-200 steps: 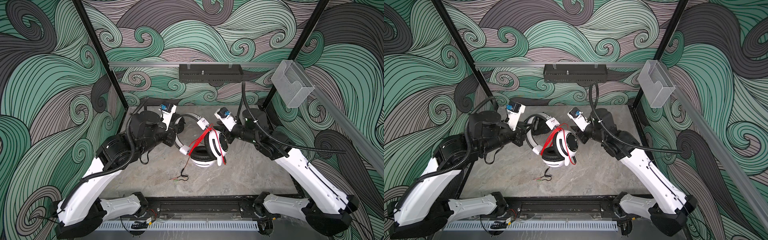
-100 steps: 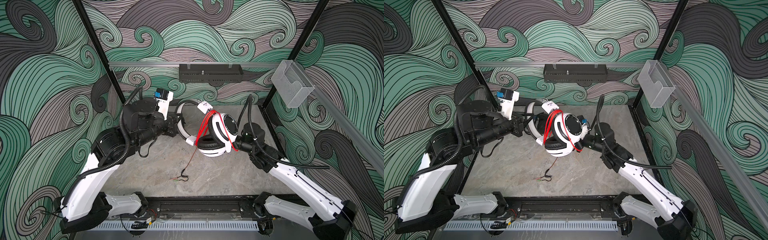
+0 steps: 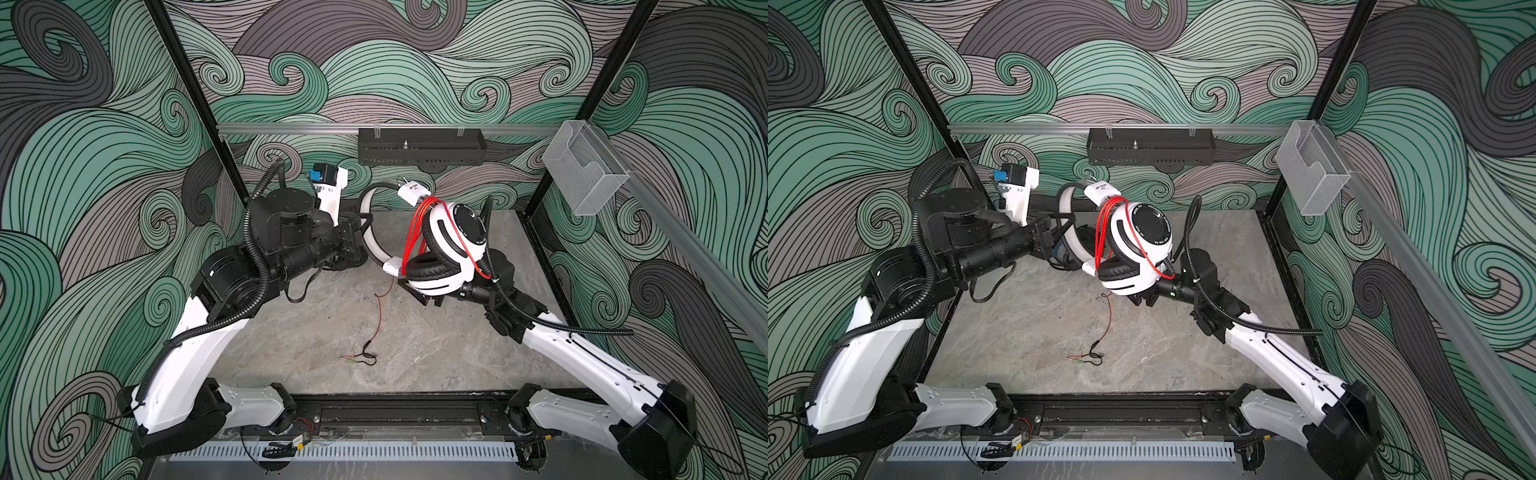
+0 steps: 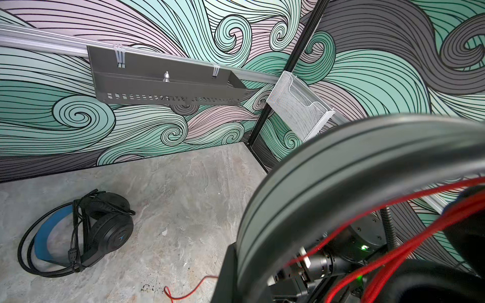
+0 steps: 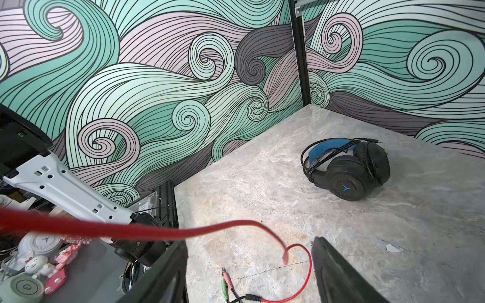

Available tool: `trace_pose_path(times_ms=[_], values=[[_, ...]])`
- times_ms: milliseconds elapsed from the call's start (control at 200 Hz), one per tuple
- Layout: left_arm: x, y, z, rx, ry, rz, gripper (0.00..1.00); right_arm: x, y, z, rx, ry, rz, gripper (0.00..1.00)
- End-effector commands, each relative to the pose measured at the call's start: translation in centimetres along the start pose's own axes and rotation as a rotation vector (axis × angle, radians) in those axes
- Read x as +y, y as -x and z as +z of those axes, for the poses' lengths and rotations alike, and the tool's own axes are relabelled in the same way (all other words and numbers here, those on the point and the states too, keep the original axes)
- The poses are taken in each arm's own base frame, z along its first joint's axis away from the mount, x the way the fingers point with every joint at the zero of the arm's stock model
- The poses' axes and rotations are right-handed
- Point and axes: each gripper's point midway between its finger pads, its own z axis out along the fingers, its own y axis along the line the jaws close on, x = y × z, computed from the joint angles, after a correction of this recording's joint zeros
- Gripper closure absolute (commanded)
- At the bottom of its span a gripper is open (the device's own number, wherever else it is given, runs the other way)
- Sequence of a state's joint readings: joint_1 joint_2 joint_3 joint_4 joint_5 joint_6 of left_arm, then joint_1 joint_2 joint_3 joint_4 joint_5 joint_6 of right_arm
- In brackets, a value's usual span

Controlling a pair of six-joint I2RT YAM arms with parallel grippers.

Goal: Wrap the headphones

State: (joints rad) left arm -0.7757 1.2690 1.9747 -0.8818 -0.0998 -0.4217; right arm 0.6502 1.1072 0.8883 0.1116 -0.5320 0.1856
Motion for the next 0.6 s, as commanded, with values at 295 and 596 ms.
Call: trace_pose_path(times_ms=[295,596], values=[[-0.6,4.5,-2.3,-0.145,-0.072,-0.093,1.00,-0.1,-2.4,-3.9,0.062,-0.101,-0.128,0.22],[-0.9,4.7,-2.5,-0.142,-0.105,-0.119,1.00,-2.0,-2.1,-1.4,0.028,-0.116,-0.083,0.14]])
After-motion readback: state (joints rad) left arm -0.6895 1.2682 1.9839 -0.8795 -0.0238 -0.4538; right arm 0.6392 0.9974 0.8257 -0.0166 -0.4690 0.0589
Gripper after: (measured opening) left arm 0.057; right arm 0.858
